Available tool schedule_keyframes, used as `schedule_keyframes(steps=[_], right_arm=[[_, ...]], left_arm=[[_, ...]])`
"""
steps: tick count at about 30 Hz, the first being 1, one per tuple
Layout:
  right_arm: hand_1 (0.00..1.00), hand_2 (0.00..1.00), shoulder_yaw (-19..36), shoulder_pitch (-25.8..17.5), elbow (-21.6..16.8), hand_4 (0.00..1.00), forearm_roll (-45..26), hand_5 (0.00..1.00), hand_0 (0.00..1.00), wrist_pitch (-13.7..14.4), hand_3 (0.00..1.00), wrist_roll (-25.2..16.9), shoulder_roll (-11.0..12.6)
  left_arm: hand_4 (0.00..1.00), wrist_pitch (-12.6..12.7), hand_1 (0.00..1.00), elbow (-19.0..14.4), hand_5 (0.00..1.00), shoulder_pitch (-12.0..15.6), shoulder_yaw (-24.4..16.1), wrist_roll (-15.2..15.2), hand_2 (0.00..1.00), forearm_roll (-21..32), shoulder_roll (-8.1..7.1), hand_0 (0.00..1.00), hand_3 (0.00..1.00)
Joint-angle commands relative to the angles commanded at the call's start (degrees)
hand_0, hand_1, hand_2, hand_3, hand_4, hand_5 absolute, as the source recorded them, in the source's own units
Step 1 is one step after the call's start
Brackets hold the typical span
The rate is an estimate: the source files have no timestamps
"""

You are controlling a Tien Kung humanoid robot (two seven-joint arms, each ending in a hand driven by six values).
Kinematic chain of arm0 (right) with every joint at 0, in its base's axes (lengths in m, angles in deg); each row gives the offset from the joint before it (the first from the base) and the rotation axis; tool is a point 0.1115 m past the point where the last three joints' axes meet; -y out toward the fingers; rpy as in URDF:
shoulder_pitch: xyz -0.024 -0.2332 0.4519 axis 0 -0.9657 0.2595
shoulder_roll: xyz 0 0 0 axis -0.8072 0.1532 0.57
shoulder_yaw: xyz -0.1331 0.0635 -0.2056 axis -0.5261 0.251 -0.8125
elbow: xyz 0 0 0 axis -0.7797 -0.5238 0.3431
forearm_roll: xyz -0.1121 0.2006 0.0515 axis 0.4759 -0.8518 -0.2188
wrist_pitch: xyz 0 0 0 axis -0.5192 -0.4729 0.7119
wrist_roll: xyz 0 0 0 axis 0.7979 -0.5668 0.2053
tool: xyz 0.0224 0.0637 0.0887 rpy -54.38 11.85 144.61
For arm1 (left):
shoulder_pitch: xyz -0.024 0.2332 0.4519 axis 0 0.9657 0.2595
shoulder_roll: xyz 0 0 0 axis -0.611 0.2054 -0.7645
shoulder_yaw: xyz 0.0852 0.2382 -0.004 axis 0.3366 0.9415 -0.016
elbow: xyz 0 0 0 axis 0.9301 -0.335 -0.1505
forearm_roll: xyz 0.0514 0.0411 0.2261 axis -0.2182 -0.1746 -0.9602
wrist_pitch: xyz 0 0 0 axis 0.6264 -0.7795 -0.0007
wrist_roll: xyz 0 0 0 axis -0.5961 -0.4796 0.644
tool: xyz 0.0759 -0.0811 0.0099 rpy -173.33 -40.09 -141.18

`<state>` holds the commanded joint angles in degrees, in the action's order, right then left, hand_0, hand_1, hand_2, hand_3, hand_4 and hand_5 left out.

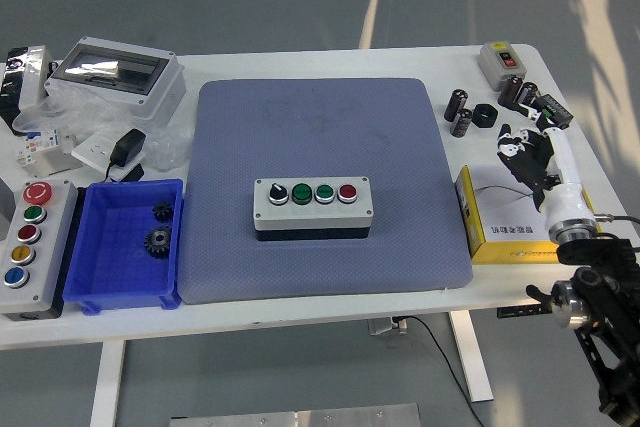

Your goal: Pick up the button,place it on the desk,press the button,press the button

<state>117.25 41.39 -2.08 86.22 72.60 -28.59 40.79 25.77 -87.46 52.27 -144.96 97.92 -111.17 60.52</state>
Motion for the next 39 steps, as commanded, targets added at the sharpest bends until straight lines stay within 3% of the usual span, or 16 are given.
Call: schedule_keyframes(steps=[4, 5, 10, 11, 16, 17, 29, 39], right_arm=[[0.41, 0.575, 0.9, -0.3, 0.3, 0.621, -2.5, 0.25, 0.282, 0.4, 0.706, -5.2, 0.0], [0.695, 0.708, 1.1, -0.3, 0.4, 0.777, -2.9, 0.492, 0.652, 0.3, 0.748, -6.2, 0.0], [0.695, 0.708, 1.8, -0.5, 0.5, 0.777, -4.5, 0.492, 0.652, -0.3, 0.748, -8.2, -0.1], [0.781, 0.797, 1.9, -0.5, 0.5, 0.921, -4.9, 0.878, 0.826, -0.4, 0.8, -8.4, -0.1], [0.781, 0.797, 1.8, -0.5, 0.5, 0.921, -5.6, 0.878, 0.826, -0.6, 0.8, -8.7, -0.1], [0.791, 0.802, 1.8, -0.5, 0.5, 0.941, -5.6, 0.979, 0.834, -0.6, 0.799, -8.7, -0.1], [0.775, 0.789, 1.9, -1.1, -0.5, 0.94, -5.4, 0.998, 0.82, -0.7, 0.774, -8.8, 0.3], [0.772, 0.782, 2.3, -2.1, -1.7, 0.933, -4.5, 0.998, 0.817, -0.7, 0.762, -8.7, 0.0]], left_arm=[[0.544, 0.3, 0.569, 0.0, 0.148, -0.4, -0.6, 0.5, 0.539, -1.0, 0.09, 0.63, 0.59], [0.549, 0.4, 0.572, 0.0, 0.153, -0.4, -0.7, 0.7, 0.541, -1.3, 0.05, 0.63, 0.59], [0.549, 0.9, 0.572, 0.0, 0.153, -0.4, -1.1, 1.2, 0.541, -1.6, -0.4, 0.63, 0.59], [0.557, 0.9, 0.575, 0.0, 0.158, -0.4, -1.1, 1.2, 0.542, -1.6, -0.53, 0.63, 0.595], [0.557, 1.0, 0.575, 0.0, 0.158, -0.7, -1.3, 1.3, 0.542, -1.8, -0.9, 0.63, 0.595], [0.565, 0.9, 0.578, 0.0, 0.163, -0.8, -1.3, 1.3, 0.544, -1.9, -0.93, 0.631, 0.596], [0.578, 1.0, 0.578, 0.0, 0.174, -0.5, -1.4, 1.5, 0.544, -2.0, -1.56, 0.631, 0.599], [0.594, 1.3, 0.582, 0.0, 0.19, 0.6, -0.9, 1.7, 0.544, -0.7, -1.11, 0.631, 0.597]])
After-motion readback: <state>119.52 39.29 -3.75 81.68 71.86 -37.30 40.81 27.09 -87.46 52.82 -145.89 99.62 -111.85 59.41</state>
